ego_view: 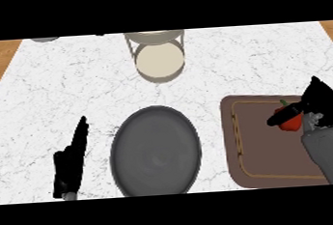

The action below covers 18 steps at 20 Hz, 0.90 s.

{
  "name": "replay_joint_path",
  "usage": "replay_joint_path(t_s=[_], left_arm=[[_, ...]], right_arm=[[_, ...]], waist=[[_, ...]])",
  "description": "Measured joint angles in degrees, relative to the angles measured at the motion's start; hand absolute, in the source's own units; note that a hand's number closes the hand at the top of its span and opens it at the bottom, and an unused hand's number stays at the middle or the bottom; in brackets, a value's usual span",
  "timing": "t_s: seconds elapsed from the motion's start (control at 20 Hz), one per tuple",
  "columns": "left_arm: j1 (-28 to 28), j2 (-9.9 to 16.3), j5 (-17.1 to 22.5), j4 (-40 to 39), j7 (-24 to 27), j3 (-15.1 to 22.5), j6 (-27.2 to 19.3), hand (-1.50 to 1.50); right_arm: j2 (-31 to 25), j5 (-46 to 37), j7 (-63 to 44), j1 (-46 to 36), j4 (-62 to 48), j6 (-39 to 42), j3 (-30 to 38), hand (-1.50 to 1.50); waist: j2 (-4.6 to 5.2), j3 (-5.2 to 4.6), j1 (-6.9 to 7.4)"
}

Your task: Pick the bell pepper from the tray and place it in the tiered basket

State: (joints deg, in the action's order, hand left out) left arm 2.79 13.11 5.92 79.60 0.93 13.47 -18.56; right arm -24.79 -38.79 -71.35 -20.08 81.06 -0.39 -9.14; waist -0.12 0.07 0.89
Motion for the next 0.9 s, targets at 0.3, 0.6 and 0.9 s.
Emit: replay_joint_path(t_s=[0.3, 0.6, 0.9], left_arm=[[1.27, 0.17, -0.26, 1.16, 0.14, -0.19, 0.16, 0.0], [1.19, -0.04, -0.39, 0.75, 0.08, -0.71, 0.48, 0.0], [1.1, -0.31, -0.7, 1.16, -1.04, -0.97, 0.47, 0.0]], right_arm=[[2.34, -0.28, 0.66, -1.95, -3.97, 2.81, 2.84, -1.5], [4.8, -1.11, 0.64, -3.55, -6.69, 4.78, 4.86, -1.5], [6.74, -1.62, 1.25, -3.61, -9.02, 6.04, 7.96, -1.5]], waist=[[-0.1, 0.05, -0.29], [-0.1, 0.05, -0.57], [-0.1, 0.08, -0.73]])
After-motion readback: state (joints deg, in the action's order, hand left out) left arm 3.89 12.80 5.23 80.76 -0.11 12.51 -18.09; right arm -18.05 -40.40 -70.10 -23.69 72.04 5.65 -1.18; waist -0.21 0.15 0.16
